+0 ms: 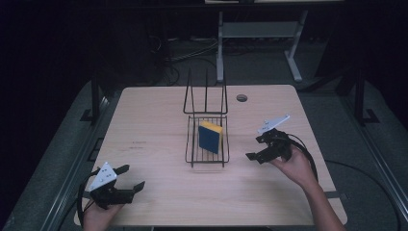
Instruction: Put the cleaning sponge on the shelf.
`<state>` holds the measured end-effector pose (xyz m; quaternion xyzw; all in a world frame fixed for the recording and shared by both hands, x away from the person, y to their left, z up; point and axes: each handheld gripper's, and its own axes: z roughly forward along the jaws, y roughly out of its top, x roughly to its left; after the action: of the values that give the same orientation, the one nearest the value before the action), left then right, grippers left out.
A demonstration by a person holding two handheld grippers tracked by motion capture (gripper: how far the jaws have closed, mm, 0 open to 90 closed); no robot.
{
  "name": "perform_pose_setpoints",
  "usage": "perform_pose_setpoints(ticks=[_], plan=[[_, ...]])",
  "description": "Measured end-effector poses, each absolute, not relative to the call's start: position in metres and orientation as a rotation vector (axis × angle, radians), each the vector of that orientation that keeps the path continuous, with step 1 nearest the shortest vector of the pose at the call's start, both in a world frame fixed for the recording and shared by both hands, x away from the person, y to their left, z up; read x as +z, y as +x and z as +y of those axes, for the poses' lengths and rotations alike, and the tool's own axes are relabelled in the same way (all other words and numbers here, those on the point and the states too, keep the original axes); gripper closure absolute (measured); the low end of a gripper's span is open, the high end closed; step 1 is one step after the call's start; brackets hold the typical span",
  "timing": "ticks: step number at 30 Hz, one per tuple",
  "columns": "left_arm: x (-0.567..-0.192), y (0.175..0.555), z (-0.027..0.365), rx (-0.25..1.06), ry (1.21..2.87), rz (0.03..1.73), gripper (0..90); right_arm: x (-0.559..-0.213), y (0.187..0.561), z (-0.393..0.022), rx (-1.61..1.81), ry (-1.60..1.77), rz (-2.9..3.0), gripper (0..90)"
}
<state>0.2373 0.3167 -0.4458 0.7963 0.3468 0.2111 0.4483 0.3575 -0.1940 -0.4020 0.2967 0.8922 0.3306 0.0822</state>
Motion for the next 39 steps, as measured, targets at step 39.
perform_pose_setpoints(ticks=[39], plan=[[-0.447,0.237,0.316,0.519,1.979,0.863,14.3,-0.424,0.337,-0.232,0.95,0.99,2.651,20.3]])
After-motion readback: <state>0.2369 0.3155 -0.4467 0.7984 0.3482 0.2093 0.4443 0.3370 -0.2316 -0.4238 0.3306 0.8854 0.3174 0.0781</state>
